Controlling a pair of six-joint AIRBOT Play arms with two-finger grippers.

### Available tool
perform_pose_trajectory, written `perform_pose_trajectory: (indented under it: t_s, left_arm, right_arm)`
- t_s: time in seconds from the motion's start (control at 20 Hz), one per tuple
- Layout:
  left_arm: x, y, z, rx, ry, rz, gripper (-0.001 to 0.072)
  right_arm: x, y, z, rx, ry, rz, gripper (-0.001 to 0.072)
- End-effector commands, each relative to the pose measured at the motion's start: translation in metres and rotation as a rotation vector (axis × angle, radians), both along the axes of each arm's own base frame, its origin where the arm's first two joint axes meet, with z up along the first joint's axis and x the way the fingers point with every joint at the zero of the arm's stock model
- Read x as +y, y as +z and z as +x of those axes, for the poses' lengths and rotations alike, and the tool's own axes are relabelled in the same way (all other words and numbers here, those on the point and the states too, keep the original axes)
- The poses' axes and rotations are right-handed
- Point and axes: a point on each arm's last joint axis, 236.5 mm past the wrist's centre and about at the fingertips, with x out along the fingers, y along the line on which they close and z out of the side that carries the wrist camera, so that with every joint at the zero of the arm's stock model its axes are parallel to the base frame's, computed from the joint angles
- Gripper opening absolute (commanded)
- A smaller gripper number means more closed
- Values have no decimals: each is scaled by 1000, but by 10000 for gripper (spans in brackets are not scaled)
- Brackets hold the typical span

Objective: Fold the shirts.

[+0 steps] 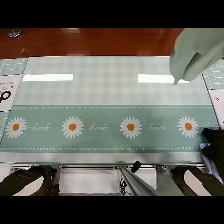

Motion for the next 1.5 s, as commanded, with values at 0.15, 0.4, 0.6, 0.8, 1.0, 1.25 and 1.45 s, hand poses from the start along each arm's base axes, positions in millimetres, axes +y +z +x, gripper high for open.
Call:
perform_pose_trajectory:
  t_s: [0.15, 0.4, 0.6, 0.8, 1.0, 1.25, 1.45]
  left_arm:
    - [18, 20, -65, -11, -17, 33, 716]
    - [19, -25, -70, 155, -34, 92, 716]
    - [16, -52, -61, 228, -34, 106, 716]
    - [16, -64, -58, 263, -35, 114, 716]
    - [20, -64, -56, 242, -49, 155, 715]
    - [40, -68, -50, 243, 23, 207, 715]
    - [42, -69, -49, 244, 33, 214, 716]
  right_arm:
    - [46, -3, -75, 66, 132, -69, 32]
    - [37, -64, -74, 303, 145, -159, 31]
    - [42, -102, -70, 475, 200, -124, 31]
    - [91, -150, -68, 598, 326, -225, 31]
    - [171, -236, -77, 743, 459, -341, 31]
    - [273, -350, -94, 876, 609, -371, 32]
    - [329, -420, -105, 966, 666, -389, 35]
